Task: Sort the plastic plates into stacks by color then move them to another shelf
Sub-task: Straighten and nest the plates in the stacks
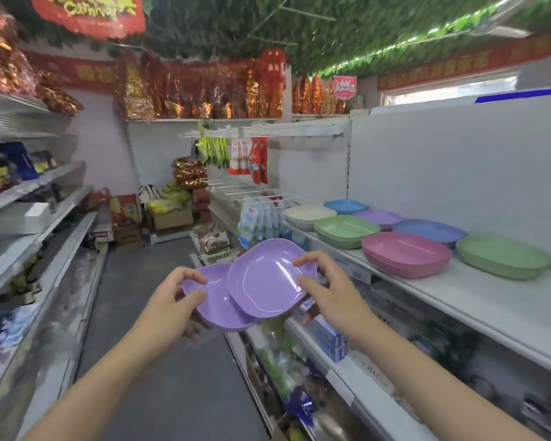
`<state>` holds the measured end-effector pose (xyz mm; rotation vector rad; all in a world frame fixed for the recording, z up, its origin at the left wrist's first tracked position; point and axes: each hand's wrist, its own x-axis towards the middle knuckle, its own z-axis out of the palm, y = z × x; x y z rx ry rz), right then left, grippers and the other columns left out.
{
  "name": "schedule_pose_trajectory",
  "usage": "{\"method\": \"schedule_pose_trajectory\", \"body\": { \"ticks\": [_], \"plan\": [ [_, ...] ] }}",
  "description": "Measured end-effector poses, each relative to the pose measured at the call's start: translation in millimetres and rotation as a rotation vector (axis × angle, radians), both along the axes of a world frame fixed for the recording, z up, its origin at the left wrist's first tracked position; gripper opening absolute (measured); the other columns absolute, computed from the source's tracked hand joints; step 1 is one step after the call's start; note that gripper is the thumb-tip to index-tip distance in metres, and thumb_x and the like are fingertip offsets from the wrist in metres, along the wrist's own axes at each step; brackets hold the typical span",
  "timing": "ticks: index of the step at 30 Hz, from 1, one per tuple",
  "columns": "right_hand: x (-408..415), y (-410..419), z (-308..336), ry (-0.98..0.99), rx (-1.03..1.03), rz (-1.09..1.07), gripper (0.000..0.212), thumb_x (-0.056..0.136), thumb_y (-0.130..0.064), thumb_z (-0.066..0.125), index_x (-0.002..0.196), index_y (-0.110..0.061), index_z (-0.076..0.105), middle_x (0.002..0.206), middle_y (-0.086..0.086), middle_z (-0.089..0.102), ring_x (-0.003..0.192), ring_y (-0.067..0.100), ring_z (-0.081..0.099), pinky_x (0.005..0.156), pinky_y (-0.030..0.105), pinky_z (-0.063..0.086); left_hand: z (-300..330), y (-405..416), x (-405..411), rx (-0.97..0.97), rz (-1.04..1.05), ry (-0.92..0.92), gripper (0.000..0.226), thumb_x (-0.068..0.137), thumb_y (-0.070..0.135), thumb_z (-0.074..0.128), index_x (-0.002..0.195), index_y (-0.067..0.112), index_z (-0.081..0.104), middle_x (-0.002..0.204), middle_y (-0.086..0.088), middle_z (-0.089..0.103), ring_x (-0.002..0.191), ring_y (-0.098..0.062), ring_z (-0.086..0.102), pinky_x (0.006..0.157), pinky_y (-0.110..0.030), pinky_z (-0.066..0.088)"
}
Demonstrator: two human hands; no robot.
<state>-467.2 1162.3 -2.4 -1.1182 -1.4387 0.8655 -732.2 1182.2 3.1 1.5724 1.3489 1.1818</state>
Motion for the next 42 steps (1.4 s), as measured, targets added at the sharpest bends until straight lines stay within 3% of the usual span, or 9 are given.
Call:
{"method": "schedule_pose_trajectory", "body": {
  "ticks": [6,8,11,16,20,27,35,39,42],
  "plan": [
    [-6,73,33,0.008,0.022,-0.265,0.026,0.102,-0.012,0.056,0.115,-0.03,0.069,0.117,0.005,0.061,0.061,0.015,0.064,0.059,0.033,0.06,18,135,-7,0.021,-0.235,0.024,0.025,0.099,0.005,0.053,0.097,0.024,0.069,0.075,-0.009,0.059,0.053,-0.02,0.06,0.057,-0.036,0.048],
    [8,90,47,0.011,0.051,-0.371,0.027,0.102,-0.011,0.055,0.112,-0.03,0.072,0.12,0.002,0.059,0.06,0.01,0.063,0.06,0.038,0.061,30,173,1,0.057,-0.286,0.023,0.027,0.1,0.007,0.052,0.096,0.027,0.071,0.076,-0.009,0.06,0.053,-0.022,0.061,0.053,-0.029,0.047],
    [35,100,67,0.002,0.075,-0.512,0.027,0.102,-0.008,0.054,0.104,-0.027,0.074,0.12,0.006,0.055,0.066,0.017,0.068,0.055,0.036,0.059,45,221,25,0.076,-0.377,-0.005,0.026,0.099,0.007,0.053,0.097,0.023,0.073,0.086,-0.017,0.056,0.06,-0.031,0.059,0.055,-0.041,0.056],
    [87,99,100,-0.05,0.058,-0.701,0.016,0.102,-0.009,0.056,0.101,-0.016,0.07,0.118,0.015,0.06,0.072,0.024,0.071,0.056,0.039,0.059,73,274,88,0.087,-0.564,-0.063,0.02,0.098,0.003,0.053,0.096,0.015,0.07,0.082,-0.012,0.056,0.05,-0.016,0.058,0.04,-0.028,0.049],
    [133,110,113,-0.138,0.041,-0.802,0.01,0.102,-0.006,0.055,0.103,-0.007,0.064,0.11,0.013,0.06,0.07,0.022,0.07,0.054,0.035,0.056,95,310,143,0.103,-0.672,-0.092,0.019,0.098,0.001,0.053,0.093,0.013,0.066,0.085,-0.017,0.06,0.06,-0.027,0.063,0.041,-0.03,0.049],
    [205,160,116,-0.194,-0.049,-0.85,0.007,0.101,-0.007,0.056,0.105,-0.004,0.061,0.099,0.015,0.056,0.073,0.025,0.072,0.059,0.038,0.059,109,366,216,0.12,-0.774,-0.038,0.017,0.098,0.003,0.051,0.1,0.011,0.066,0.079,-0.014,0.06,0.059,-0.024,0.063,0.048,-0.032,0.048],
    [239,226,90,-0.234,-0.344,-0.897,0.005,0.1,-0.009,0.057,0.104,-0.008,0.059,0.09,0.011,0.062,0.064,0.018,0.073,0.054,0.035,0.06,106,437,284,0.061,-0.782,0.104,0.017,0.098,0.006,0.05,0.104,0.012,0.065,0.083,-0.012,0.064,0.056,-0.017,0.067,0.049,-0.029,0.052],
    [230,247,84,-0.171,-0.456,-0.842,0.02,0.099,-0.011,0.06,0.118,-0.006,0.058,0.099,0.016,0.067,0.075,0.021,0.072,0.058,0.032,0.06,105,458,311,0.022,-0.831,0.141,0.017,0.098,0.007,0.05,0.107,0.011,0.064,0.083,-0.012,0.063,0.056,-0.017,0.068,0.057,-0.032,0.053],
    [219,250,80,-0.148,-0.501,-0.781,0.043,0.094,-0.006,0.067,0.134,-0.008,0.051,0.107,0.021,0.071,0.078,0.021,0.073,0.066,0.033,0.062,105,460,329,-0.024,-0.887,0.165,0.016,0.099,0.008,0.05,0.108,0.011,0.063,0.083,-0.01,0.063,0.06,-0.019,0.069,0.05,-0.027,0.053]
  ]
}}
